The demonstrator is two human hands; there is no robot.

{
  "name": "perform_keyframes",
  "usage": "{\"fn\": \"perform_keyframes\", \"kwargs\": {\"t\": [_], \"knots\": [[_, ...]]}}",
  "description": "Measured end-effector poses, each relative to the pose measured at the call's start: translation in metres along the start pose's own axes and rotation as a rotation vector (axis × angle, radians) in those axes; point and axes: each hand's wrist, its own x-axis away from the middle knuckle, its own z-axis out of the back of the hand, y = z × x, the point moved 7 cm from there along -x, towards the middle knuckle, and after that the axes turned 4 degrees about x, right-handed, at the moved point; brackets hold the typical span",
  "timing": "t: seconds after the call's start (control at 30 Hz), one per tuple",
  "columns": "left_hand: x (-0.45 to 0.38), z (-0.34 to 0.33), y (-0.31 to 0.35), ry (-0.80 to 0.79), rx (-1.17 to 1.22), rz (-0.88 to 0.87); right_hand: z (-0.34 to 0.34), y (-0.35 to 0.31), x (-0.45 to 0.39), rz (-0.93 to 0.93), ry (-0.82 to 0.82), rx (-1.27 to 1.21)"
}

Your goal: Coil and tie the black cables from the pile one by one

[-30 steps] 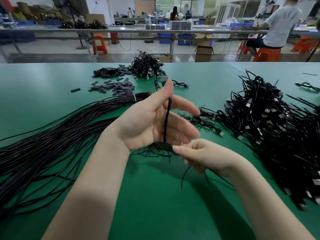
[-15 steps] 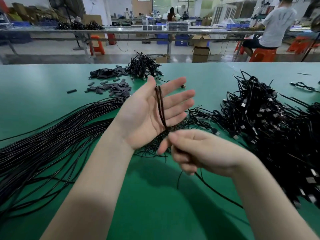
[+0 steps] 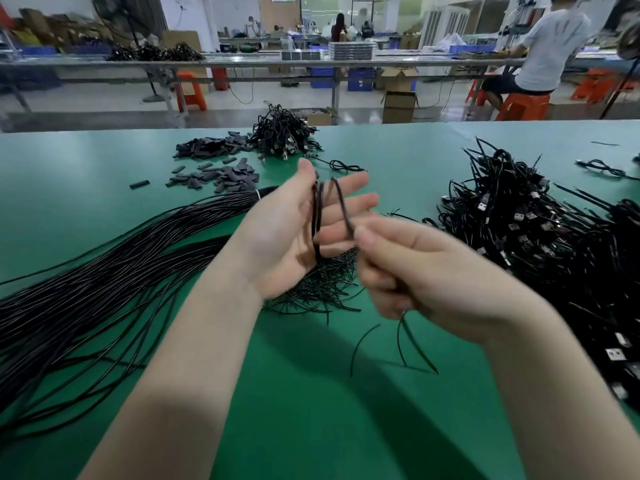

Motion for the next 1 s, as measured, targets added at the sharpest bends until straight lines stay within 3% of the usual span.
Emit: {"fn": "perform_keyframes", "kwargs": {"t": [0.07,0.13,0.2,0.3,0.4,0.47,0.57,0.7,0.83,1.0], "knots": [[0.005,-0.006,0.011,-0.086,0.161,-0.044,-0.009,0.027,-0.005,-0.152,-0.084,0.053],[0.012,-0.009,0.015,-0.116,0.144,-0.045,-0.003,0.057,-0.004,-0.319,-0.089,0.196],[0.015,-0.007,0.014,-0.114,-0.064,-0.027,0.019,0.068,-0.002,-0.399,0.070,0.313],[0.013,0.001,0.000,-0.098,-0.510,0.053,0.058,0.051,0.007,-0.351,0.433,0.435],[0.006,0.009,-0.015,-0.010,-0.706,0.146,0.069,0.019,0.011,-0.166,0.569,0.256],[0.000,0.011,-0.016,0.060,-0.594,0.094,0.051,-0.001,0.007,-0.046,0.481,0.182],[-0.005,0.015,-0.002,0.148,-0.185,-0.081,0.013,-0.007,-0.002,0.026,0.260,0.148],[-0.003,0.005,0.003,0.035,0.229,-0.057,-0.004,0.017,-0.013,-0.087,0.156,0.168],[-0.004,0.005,-0.004,0.151,0.217,-0.063,0.003,0.032,-0.014,-0.165,0.182,0.281],[-0.005,0.005,-0.007,0.209,-0.032,-0.154,0.011,0.029,-0.015,-0.132,0.312,0.403]]}}
